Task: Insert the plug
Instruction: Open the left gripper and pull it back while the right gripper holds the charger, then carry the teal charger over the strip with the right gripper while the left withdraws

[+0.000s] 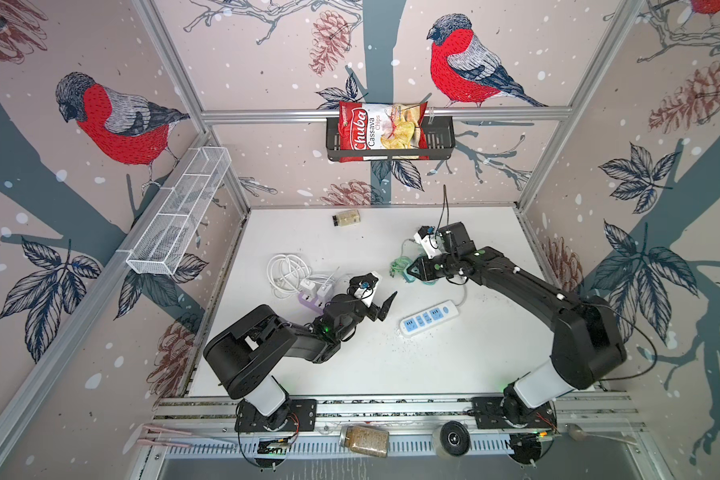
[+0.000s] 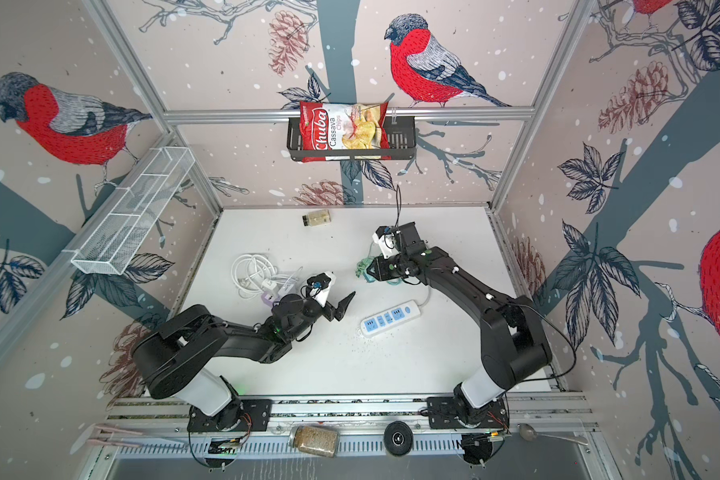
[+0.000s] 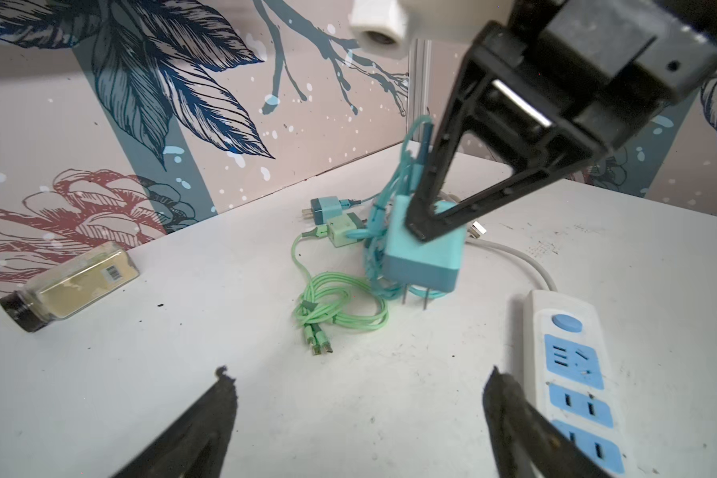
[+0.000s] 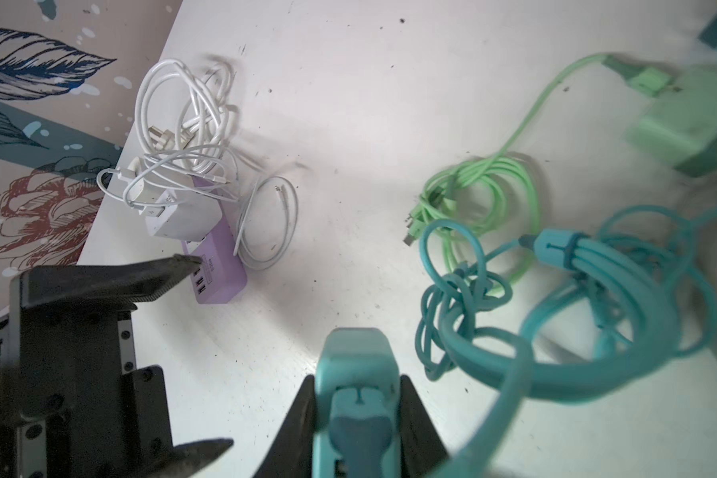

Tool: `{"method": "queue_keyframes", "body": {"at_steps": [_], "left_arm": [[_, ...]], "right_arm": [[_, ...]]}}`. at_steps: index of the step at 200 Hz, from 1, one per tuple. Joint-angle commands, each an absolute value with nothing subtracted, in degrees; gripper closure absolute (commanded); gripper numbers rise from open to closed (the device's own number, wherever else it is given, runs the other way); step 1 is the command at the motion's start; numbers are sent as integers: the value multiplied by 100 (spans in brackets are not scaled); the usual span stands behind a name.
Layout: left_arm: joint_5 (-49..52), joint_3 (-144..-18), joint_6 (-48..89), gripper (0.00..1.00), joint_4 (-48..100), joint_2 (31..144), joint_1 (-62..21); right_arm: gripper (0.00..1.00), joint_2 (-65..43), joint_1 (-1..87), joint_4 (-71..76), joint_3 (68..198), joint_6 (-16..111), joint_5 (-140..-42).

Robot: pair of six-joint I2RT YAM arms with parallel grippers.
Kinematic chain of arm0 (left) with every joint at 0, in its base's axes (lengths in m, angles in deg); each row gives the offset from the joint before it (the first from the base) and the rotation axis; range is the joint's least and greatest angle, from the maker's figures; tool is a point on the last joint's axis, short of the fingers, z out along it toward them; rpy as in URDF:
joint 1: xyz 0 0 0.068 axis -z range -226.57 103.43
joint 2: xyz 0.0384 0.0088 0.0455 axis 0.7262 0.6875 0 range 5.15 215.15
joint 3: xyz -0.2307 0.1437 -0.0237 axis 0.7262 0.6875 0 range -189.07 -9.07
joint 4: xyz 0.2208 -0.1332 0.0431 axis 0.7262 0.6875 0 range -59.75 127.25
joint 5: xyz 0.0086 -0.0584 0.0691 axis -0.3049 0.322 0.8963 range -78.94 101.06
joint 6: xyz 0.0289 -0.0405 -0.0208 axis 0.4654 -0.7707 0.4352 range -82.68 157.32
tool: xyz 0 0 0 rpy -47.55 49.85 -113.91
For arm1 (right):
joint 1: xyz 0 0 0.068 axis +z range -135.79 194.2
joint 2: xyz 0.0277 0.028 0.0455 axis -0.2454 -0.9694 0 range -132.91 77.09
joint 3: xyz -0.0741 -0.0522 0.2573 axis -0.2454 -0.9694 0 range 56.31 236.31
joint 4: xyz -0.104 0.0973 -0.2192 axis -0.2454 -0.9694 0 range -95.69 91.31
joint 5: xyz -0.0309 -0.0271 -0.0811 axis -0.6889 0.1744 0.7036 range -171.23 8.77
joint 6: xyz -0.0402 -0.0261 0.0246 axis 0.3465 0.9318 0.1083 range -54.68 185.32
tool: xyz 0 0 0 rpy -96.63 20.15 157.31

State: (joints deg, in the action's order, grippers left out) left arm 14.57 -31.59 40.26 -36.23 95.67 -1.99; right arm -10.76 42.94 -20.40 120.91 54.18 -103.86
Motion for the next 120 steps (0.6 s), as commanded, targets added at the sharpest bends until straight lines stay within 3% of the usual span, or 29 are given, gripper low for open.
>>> {"method": "queue_keyframes", "body": {"at_steps": [1, 74, 120], "left_arm": [[1977, -3170, 3952, 7, -3311, 9378, -179], [2705, -3452, 3497, 2, -1955, 8745, -183], [2769, -3862, 3250, 3, -806, 8546, -184]], "right_arm": [[92, -661, 4161, -2138, 11822, 5254, -10023], [91, 499, 3261, -2653, 10839, 4820, -8739], [91, 618, 3285, -2327, 10330, 4670, -8818]]}}
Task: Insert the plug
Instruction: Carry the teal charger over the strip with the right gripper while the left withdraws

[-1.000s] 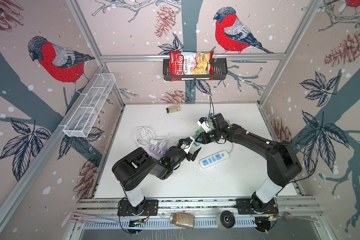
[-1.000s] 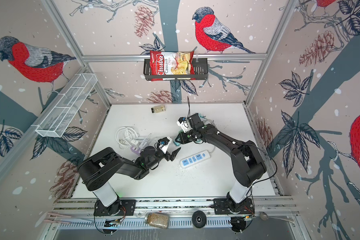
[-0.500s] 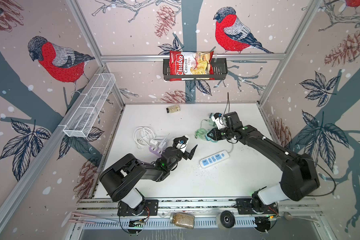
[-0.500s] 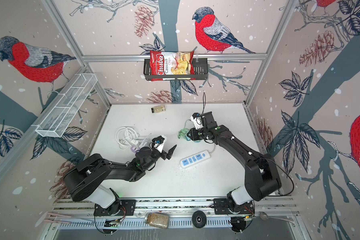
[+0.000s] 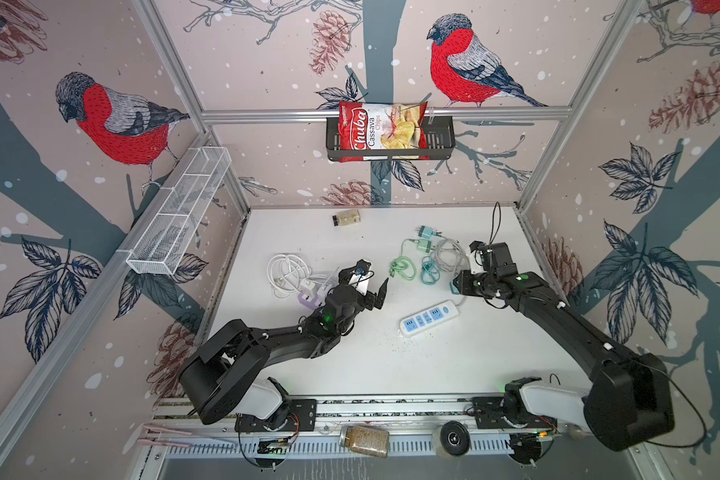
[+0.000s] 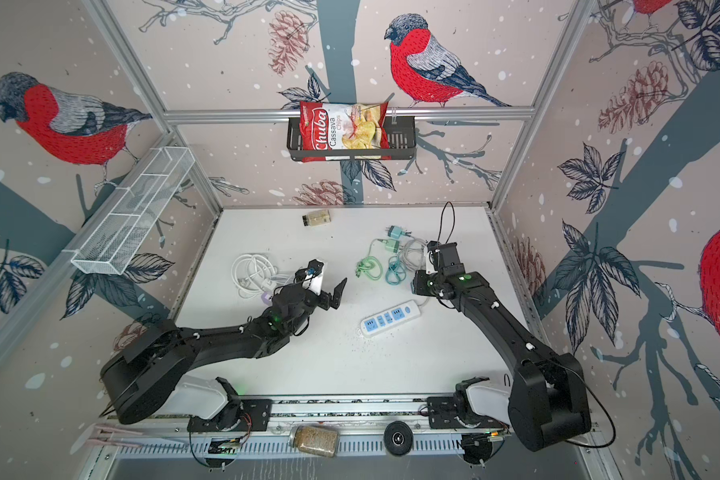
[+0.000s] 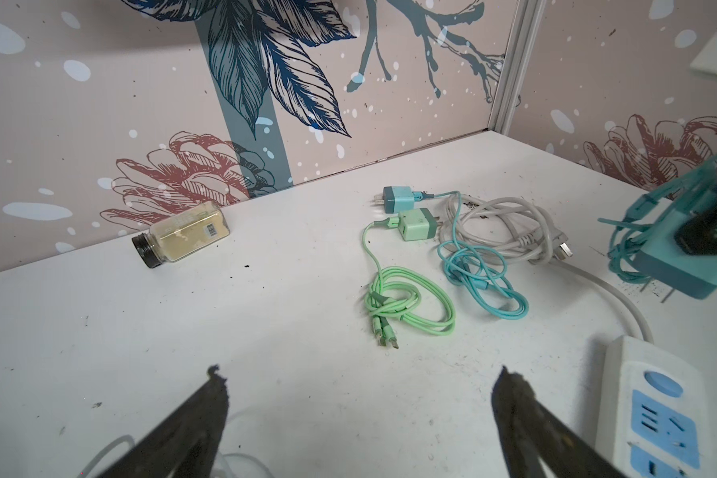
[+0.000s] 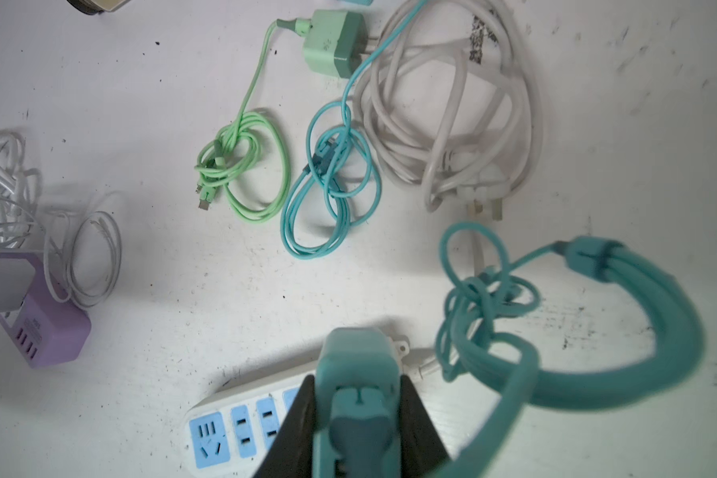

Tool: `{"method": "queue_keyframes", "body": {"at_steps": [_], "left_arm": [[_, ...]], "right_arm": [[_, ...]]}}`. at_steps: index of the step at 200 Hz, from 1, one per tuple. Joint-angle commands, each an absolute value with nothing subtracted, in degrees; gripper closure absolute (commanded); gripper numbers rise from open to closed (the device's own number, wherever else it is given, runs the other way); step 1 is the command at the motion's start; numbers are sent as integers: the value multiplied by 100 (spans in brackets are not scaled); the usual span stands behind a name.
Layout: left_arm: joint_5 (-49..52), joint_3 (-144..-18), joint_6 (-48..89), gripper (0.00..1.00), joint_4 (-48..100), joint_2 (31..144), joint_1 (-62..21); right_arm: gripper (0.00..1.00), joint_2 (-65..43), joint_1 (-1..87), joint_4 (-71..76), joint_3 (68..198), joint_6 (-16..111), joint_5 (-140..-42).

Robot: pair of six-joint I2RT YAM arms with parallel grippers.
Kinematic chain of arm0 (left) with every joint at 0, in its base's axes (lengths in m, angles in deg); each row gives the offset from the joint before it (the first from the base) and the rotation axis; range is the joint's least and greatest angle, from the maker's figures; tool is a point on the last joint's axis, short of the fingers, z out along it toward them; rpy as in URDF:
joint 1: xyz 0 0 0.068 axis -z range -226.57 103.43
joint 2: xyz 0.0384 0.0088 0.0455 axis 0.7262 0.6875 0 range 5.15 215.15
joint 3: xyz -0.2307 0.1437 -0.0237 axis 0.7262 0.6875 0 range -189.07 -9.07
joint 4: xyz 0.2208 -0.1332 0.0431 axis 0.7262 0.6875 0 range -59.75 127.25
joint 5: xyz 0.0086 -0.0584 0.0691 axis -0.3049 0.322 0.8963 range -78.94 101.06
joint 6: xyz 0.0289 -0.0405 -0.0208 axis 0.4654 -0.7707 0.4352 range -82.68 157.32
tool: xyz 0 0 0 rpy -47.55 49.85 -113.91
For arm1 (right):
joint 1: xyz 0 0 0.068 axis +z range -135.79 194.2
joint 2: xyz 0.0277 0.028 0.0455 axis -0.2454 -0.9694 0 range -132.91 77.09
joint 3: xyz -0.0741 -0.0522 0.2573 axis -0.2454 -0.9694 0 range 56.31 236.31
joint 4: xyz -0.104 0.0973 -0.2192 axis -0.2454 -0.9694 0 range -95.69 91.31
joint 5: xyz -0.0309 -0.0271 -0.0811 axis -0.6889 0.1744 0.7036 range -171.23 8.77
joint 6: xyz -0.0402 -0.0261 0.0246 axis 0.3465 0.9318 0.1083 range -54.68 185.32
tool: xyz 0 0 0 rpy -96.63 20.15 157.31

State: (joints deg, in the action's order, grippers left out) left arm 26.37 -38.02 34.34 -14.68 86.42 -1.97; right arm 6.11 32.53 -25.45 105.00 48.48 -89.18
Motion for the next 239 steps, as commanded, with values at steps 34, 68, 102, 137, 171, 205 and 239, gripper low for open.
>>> {"method": "queue_keyframes", "body": {"at_steps": [34, 68, 102, 137, 171, 205, 239], "left_arm": [[2672, -3740, 3137, 2, -666, 8267, -183], [2652, -3632, 3002, 3, -554, 7951, -188], [2576, -3586, 2898, 2, -370, 7704, -183], [2586, -3431, 2847, 2, -404, 7510, -182], [2528, -3358, 2736, 2, -368, 7422, -186], [2470, -3234, 2563, 2, -406, 7362, -183], [2336, -3139, 2386, 2, -401, 7311, -183]], "right_arm": [[91, 606, 3500, -2092, 10017, 4543, -8725], [91, 381, 3968, -1948, 9963, 4449, -8452], [91, 310, 4300, -1812, 9982, 4386, -8277], [91, 474, 4526, -1810, 9955, 4349, -8215], [91, 670, 4654, -1812, 9885, 4317, -8193], [91, 842, 4799, -1714, 9691, 4252, -8204], [91, 820, 4965, -1519, 9492, 4183, -8194]]}}
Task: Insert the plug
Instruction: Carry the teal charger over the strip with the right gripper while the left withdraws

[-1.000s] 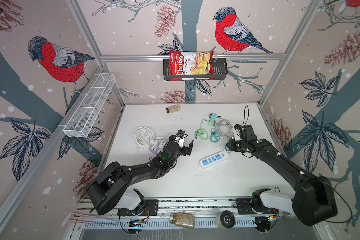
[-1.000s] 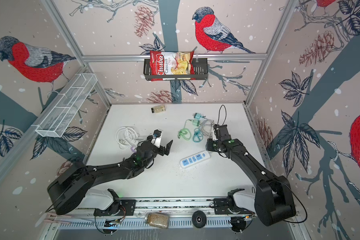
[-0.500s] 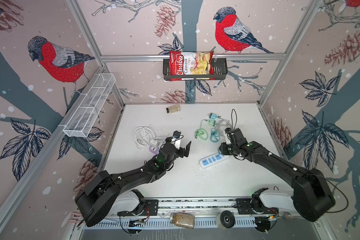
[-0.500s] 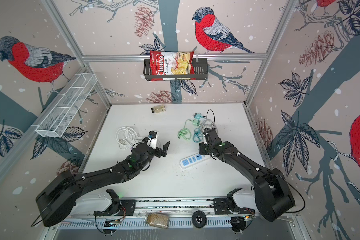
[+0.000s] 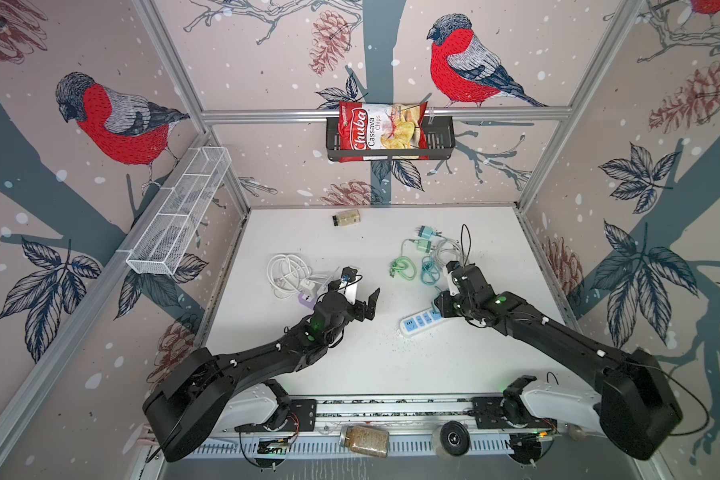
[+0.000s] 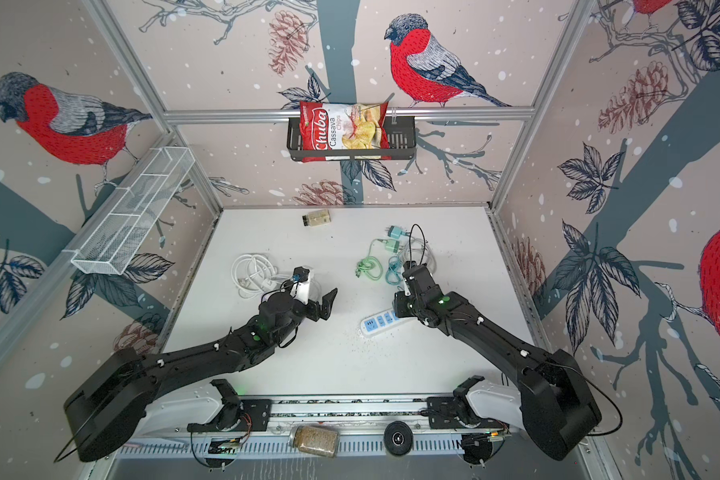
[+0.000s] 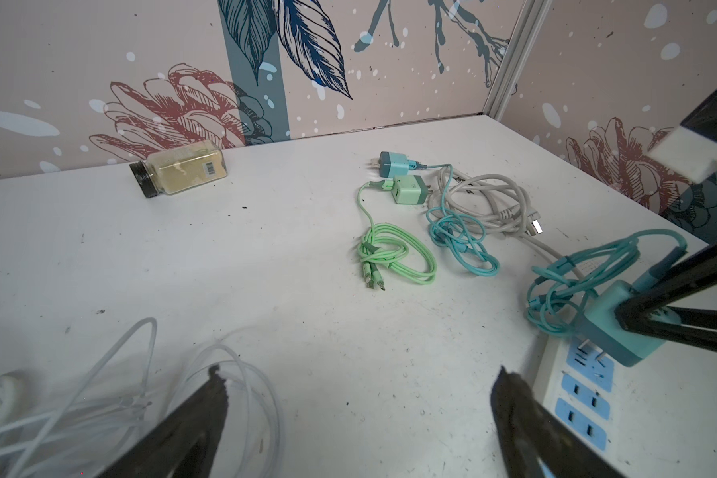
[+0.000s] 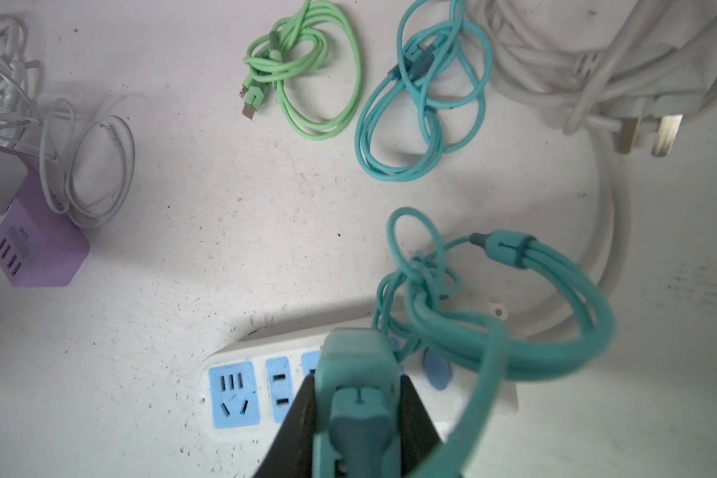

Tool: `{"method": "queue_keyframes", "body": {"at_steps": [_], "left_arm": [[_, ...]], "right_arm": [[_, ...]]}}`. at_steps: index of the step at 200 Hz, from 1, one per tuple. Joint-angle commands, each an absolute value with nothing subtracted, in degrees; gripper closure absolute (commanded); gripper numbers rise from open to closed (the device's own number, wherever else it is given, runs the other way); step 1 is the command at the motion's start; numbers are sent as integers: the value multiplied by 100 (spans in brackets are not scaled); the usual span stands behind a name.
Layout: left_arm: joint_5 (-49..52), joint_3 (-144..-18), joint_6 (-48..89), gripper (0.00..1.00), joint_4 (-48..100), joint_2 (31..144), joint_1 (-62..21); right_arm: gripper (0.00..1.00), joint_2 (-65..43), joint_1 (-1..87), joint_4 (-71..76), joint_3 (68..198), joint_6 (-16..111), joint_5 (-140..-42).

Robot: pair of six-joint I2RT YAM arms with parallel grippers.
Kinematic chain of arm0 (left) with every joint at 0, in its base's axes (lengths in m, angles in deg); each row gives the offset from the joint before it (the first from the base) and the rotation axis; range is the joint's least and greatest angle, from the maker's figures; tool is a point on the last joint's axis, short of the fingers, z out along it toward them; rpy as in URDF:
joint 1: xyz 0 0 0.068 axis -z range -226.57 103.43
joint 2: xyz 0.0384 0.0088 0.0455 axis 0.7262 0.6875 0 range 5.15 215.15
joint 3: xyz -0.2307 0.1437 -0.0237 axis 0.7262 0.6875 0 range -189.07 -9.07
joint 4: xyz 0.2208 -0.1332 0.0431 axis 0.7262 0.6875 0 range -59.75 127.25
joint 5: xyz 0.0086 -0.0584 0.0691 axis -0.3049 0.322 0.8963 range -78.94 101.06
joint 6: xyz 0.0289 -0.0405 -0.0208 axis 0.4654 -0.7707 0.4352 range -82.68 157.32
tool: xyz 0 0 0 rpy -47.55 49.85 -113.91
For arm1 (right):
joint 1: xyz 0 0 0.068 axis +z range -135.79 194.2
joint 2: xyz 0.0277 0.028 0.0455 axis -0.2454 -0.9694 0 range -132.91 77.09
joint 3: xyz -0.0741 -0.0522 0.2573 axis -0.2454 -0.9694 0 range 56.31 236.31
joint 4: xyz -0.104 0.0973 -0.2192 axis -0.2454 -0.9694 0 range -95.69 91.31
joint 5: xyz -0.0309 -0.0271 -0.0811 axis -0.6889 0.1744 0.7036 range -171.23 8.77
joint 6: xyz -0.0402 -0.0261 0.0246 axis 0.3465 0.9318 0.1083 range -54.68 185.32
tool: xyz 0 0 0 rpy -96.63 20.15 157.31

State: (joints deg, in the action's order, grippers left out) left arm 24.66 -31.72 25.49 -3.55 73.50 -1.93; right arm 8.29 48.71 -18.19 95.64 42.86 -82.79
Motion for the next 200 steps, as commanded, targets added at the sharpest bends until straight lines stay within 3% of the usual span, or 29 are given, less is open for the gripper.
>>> {"method": "queue_keyframes", "body": {"at_steps": [1, 101, 200], "left_arm": [[2327, -3139, 2378, 2, -398, 7314, -183], [2410, -2797, 2242, 2, -406, 6928, -183], [2352, -2788, 2201, 2, -535, 7066, -181]], "right_arm": [[91, 810, 4973, -1507, 9491, 4184, -8198], [91, 382, 5400, -1432, 9637, 4270, -8126], [92, 667, 5543, -1884, 9579, 4045, -7848]]}}
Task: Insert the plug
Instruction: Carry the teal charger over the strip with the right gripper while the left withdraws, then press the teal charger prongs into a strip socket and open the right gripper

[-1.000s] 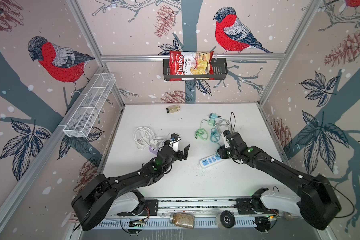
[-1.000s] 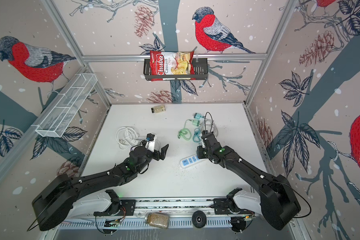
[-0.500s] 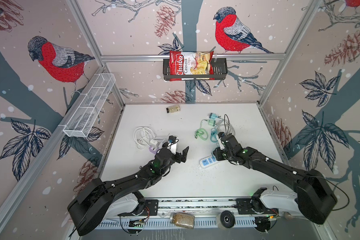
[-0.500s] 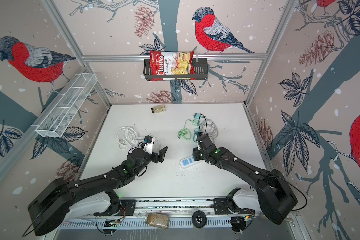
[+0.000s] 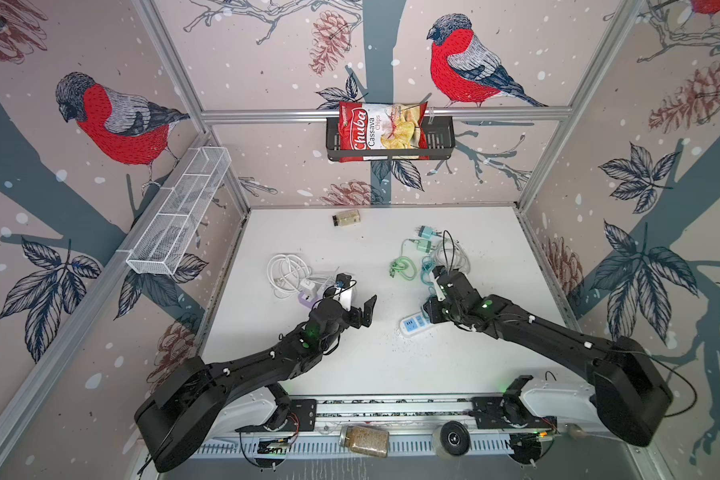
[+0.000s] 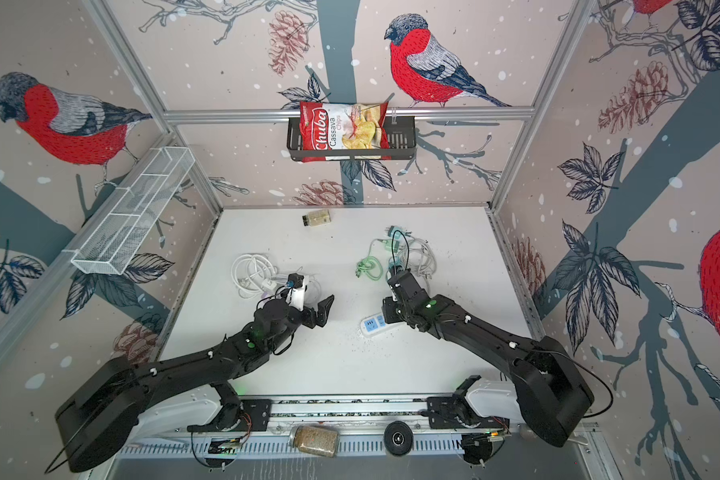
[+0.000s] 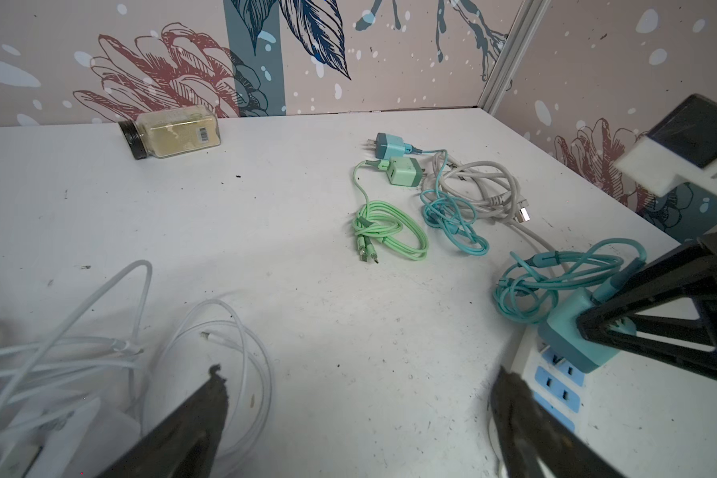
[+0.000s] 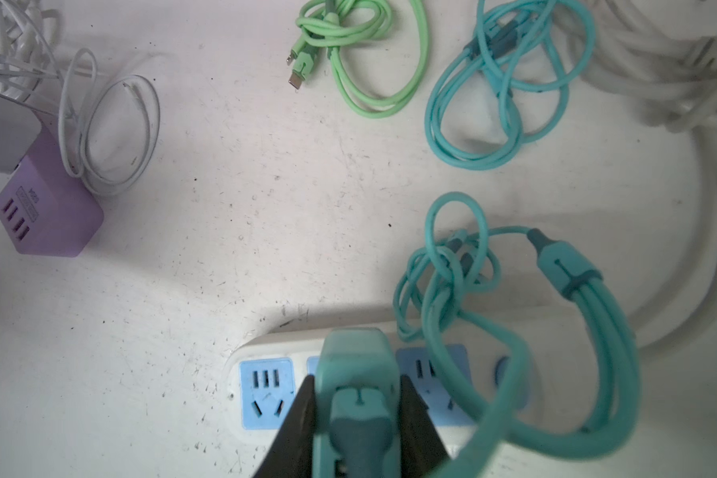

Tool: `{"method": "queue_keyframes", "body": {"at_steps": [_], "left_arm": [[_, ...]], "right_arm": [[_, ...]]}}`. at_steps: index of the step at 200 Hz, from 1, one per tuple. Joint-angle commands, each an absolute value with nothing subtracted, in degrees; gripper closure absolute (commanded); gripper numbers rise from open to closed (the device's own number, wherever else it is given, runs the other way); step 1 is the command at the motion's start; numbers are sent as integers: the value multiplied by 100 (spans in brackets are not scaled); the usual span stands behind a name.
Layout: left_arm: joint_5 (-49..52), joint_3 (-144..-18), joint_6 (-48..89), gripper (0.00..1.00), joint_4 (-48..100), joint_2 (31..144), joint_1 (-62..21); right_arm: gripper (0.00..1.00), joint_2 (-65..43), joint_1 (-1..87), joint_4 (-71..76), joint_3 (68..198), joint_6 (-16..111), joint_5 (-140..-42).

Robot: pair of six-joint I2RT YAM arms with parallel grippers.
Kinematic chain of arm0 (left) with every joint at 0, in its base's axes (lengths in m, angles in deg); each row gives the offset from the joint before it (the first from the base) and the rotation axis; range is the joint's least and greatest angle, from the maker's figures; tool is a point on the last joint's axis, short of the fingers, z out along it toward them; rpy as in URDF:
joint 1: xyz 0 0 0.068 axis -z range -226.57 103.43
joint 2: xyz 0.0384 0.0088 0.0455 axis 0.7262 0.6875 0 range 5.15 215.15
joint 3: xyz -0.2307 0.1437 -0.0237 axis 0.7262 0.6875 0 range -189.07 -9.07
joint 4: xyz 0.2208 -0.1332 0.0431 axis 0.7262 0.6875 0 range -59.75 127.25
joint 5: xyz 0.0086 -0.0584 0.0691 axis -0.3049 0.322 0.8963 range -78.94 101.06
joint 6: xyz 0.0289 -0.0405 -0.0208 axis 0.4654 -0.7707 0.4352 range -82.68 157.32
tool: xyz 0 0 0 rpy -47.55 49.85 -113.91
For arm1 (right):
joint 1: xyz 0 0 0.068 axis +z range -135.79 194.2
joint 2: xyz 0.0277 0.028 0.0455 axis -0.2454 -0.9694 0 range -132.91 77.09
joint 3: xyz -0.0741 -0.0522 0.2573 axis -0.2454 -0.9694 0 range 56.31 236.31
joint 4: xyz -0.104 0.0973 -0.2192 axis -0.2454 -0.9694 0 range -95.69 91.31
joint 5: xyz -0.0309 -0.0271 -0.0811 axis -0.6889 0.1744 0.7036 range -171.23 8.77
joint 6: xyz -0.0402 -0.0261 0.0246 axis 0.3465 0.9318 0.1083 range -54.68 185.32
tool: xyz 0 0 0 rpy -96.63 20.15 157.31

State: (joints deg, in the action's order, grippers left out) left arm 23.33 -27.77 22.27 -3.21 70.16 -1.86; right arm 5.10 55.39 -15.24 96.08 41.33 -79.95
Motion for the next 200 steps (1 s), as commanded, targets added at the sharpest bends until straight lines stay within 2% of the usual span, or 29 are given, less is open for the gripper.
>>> {"method": "queue_keyframes", "body": {"at_steps": [1, 200], "left_arm": [[2353, -2788, 2198, 2, -539, 7064, -182], [2334, -2779, 2197, 2, -711, 7246, -186]], "right_arm": [[92, 672, 5543, -1887, 9578, 4045, -7845], [94, 704, 5714, -2259, 9490, 3759, -7608]]}}
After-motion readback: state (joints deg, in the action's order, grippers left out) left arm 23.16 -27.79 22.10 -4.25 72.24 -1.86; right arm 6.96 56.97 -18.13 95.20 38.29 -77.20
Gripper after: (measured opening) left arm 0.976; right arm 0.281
